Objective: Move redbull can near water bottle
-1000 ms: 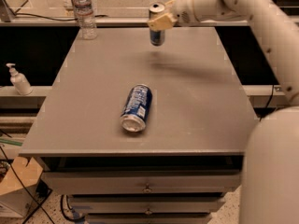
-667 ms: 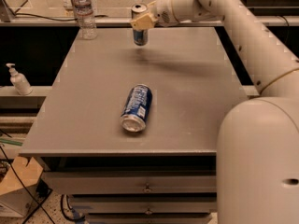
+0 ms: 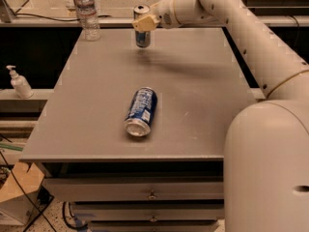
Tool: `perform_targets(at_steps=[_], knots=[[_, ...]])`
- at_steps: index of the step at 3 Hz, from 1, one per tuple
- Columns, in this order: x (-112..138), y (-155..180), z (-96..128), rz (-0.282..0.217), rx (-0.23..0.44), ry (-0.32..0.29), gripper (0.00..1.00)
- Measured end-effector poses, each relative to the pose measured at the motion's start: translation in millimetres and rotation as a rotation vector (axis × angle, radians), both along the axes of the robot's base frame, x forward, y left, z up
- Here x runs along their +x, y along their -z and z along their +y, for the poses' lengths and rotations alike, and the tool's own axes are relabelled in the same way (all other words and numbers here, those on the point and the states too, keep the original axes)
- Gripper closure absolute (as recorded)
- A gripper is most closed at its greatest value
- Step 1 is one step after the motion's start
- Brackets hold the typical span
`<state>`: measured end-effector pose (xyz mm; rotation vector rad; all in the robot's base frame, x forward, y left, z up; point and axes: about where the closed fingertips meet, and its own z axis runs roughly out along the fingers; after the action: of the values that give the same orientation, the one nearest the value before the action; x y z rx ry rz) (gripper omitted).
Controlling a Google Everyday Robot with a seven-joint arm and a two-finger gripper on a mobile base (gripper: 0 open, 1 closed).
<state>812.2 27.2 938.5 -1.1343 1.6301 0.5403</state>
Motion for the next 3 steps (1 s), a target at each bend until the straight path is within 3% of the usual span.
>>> perform_targets(at_steps=[1, 3], knots=[[9.6, 6.0, 22.8, 0.005, 0.015, 0.003, 1.00], [26.4, 9.6, 78.6, 0.007, 0.058, -0.059, 1.00]])
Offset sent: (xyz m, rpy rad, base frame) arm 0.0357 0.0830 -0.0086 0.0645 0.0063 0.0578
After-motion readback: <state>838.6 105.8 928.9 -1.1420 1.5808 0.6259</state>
